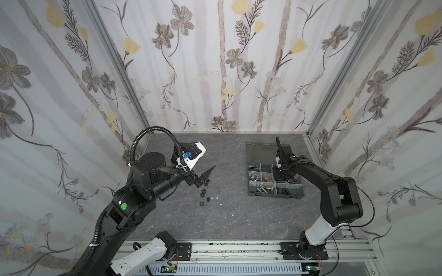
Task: Sort the screws and nuts into containers
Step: Place the nut into the container, then pick up the nut from the center of the table.
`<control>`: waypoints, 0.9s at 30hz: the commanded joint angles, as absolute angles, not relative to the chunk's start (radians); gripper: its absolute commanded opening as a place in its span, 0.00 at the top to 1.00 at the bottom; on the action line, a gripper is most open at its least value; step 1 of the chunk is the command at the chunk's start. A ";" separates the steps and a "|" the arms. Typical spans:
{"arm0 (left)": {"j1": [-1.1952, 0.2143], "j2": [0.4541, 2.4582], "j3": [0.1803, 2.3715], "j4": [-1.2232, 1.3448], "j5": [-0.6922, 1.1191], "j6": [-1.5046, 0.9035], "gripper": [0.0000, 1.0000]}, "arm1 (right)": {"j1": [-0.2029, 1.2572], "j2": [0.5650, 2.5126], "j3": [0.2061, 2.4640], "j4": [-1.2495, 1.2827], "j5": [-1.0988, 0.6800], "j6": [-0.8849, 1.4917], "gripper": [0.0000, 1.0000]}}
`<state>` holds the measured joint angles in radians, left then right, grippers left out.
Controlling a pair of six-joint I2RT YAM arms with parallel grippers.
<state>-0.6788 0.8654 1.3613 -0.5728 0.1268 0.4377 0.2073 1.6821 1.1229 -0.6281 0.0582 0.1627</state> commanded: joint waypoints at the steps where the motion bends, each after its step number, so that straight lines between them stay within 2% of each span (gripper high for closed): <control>1: -0.678 0.865 1.368 -0.564 0.118 0.442 0.00 | 0.207 1.675 1.129 -0.629 0.064 0.156 0.79; 5: -0.678 0.866 1.361 -0.559 0.117 0.443 0.00 | 0.207 1.641 1.142 -0.650 0.082 0.153 0.72; 11: -0.679 0.865 1.353 -0.546 0.123 0.445 0.00 | 0.239 1.602 1.209 -0.711 0.103 0.151 0.71; 18: -0.678 0.869 1.355 -0.535 0.120 0.452 0.00 | 0.466 1.689 1.424 -0.795 0.115 0.115 0.66; 27: -0.678 0.870 1.358 -0.510 0.114 0.434 0.00 | 0.789 1.969 1.712 -0.806 0.053 0.211 0.61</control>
<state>-0.6781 0.8703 1.3563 -0.5537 0.1093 0.4404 0.7353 1.9198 1.6581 -0.7898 0.0914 0.1623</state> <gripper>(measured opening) 0.998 0.384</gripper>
